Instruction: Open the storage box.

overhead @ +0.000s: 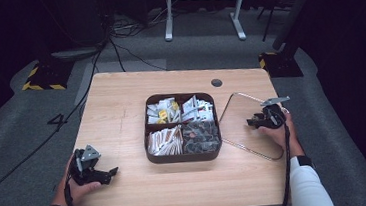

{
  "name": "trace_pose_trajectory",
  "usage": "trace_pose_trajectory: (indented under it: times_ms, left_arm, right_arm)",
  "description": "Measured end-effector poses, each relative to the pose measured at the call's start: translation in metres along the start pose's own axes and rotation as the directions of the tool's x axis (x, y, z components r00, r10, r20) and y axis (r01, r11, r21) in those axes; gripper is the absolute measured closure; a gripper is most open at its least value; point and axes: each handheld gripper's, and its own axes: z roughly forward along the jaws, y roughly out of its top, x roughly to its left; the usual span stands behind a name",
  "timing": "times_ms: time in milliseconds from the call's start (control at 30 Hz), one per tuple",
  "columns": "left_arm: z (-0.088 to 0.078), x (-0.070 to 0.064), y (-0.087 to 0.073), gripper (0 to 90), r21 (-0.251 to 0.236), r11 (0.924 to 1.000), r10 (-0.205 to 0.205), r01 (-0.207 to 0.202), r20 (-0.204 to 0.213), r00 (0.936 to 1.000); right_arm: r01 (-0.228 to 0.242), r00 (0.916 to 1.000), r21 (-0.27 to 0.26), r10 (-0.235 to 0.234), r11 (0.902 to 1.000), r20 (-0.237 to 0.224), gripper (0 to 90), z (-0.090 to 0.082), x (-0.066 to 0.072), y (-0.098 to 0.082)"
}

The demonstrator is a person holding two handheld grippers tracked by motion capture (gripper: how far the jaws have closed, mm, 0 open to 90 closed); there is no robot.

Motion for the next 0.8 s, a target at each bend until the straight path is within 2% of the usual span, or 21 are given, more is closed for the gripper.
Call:
trace_pose_trajectory:
  times_ms: [67,100,133,200,233,500,567,633,800]
  left_arm:
    - [0.000,0.000,0.000,0.4,0.000,1.0000,0.000,0.000,0.001,1.0000]
    - [0.000,0.000,0.000,0.3,0.000,1.0000,0.000,0.000,0.001,1.0000]
    - [0.000,0.000,0.000,0.3,0.001,1.0000,0.001,-0.001,0.000,1.0000]
    - [0.000,0.000,0.000,0.3,0.000,1.0000,0.001,-0.001,0.001,1.0000]
    - [0.000,0.000,0.000,0.3,0.000,1.0000,0.002,-0.002,0.003,1.0000]
    - [0.000,0.000,0.000,0.3,-0.001,1.0000,0.004,-0.004,0.005,1.0000]
    - [0.000,0.000,0.000,0.3,-0.002,1.0000,0.004,-0.004,0.005,1.0000]
    - [0.000,0.000,0.000,0.3,0.000,1.0000,0.003,-0.003,0.004,1.0000]
    - [0.000,0.001,0.000,0.3,-0.003,1.0000,0.006,-0.006,0.006,1.0000]
  right_arm:
    - [-0.020,0.9998,-0.026,0.020,0.9995,-0.009,41.0,-0.005,-0.001,0.001]
    - [-0.020,0.9998,-0.026,0.020,0.9995,-0.009,41.0,-0.005,-0.001,0.001]
    - [-0.028,0.9996,-0.042,0.028,0.9987,-0.004,32.6,-0.008,0.000,0.001]
    - [-0.036,0.9994,-0.048,0.036,0.9982,-0.006,31.6,-0.010,0.001,0.001]
    - [-0.037,0.9991,-0.058,0.035,0.9977,-0.024,29.0,-0.013,0.002,0.002]
    - [-0.031,0.9993,-0.127,0.029,0.9914,-0.023,24.0,-0.029,0.013,0.005]
    - [-0.026,0.9995,-0.130,0.024,0.9911,-0.018,23.7,-0.030,0.014,0.006]
    - [-0.019,0.9998,-0.140,0.020,0.9900,0.005,21.9,-0.033,0.020,0.008]
    - [0.003,0.9998,-0.141,0.000,0.9900,0.018,23.5,-0.036,0.030,0.012]
